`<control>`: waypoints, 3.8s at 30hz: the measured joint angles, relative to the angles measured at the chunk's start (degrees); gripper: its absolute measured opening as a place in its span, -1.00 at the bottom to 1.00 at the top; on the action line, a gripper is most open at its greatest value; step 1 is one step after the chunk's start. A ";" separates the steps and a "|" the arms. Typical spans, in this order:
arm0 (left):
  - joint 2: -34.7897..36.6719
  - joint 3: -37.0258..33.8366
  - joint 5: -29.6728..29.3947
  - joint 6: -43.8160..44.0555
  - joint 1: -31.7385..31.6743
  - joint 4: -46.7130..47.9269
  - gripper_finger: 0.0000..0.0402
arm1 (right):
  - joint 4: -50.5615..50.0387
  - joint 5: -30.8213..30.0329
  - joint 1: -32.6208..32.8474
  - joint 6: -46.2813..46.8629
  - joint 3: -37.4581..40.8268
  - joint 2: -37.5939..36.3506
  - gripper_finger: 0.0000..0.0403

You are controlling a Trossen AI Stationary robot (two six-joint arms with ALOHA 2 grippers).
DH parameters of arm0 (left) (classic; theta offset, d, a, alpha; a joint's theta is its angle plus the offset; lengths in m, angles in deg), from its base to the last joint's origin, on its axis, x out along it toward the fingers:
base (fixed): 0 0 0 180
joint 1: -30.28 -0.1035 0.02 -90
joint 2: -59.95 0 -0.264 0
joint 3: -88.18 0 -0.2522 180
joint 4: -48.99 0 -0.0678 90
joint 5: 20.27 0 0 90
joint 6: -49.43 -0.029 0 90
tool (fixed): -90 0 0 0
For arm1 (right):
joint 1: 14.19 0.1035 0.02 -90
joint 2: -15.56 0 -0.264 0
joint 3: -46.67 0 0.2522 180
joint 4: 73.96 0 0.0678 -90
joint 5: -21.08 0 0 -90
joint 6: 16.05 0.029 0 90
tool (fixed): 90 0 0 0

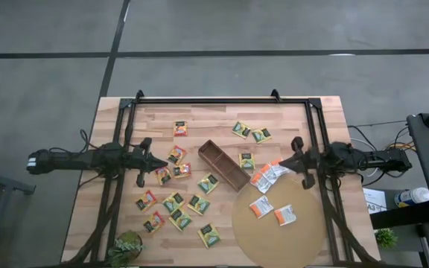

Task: Pick & Place Tea
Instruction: Put the white tea bag into the right section of the wooden organizer

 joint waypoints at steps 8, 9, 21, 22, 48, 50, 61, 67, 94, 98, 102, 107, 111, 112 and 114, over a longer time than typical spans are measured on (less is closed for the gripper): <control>0.00 0.00 0.00 0.01 -0.02 0.00 -1.00 | 10.68 -5.95 0.00 26.17 0.00 0.04 -0.96; 0.00 0.00 -0.01 -0.01 -0.02 0.00 -1.00 | 11.83 -6.25 0.00 27.45 0.00 0.04 -0.96; 0.00 0.00 0.00 0.00 -0.02 0.00 -1.00 | 13.73 -7.56 0.00 28.48 -7.41 1.88 -0.96; 0.00 0.00 0.00 0.01 0.00 0.00 -1.00 | 12.61 -7.57 0.00 27.66 -8.85 2.81 -0.96; 0.00 0.00 0.00 0.01 0.00 0.00 -1.00 | -0.48 -4.22 1.89 23.77 -41.82 49.96 -0.96; 0.00 0.00 -0.01 0.01 -0.01 0.02 -1.00 | -4.92 -4.31 2.39 23.76 -44.23 52.10 -0.96; 0.00 0.00 0.00 0.01 0.00 -0.09 -1.00 | -17.92 -4.70 3.26 13.00 -59.27 64.91 -0.96; -0.04 0.00 0.00 0.01 -0.02 -0.09 -1.00 | -31.19 -7.98 3.26 6.63 -70.60 71.63 -0.96; -0.35 0.00 0.00 -0.01 -0.02 -0.09 -1.00 | -60.45 -28.48 -3.03 1.47 -77.96 75.21 -0.96; -0.37 0.00 0.00 0.01 -0.01 -0.09 -1.00 | -67.14 -28.11 -3.30 1.06 -77.50 75.19 -0.96; -0.35 0.00 0.00 -0.01 -0.01 -0.09 -1.00 | -68.99 -23.06 -3.30 -1.06 -75.23 73.76 -0.96; -0.35 0.00 0.00 0.00 -0.01 -0.09 -1.00 | -69.00 -18.03 -3.28 0.07 -71.01 71.62 -0.96; -0.35 0.00 -0.02 0.01 0.00 -0.07 -1.00 | -68.92 -15.81 -3.21 2.01 -67.76 69.35 -0.96; -0.35 0.00 0.00 0.01 -0.01 -0.07 -1.00 | -68.90 -15.69 -3.23 2.58 -66.86 68.72 -0.96; -0.35 0.00 -0.01 -0.01 -0.01 -0.07 -1.00 | -68.77 -14.47 -3.23 3.18 -65.08 67.53 -0.96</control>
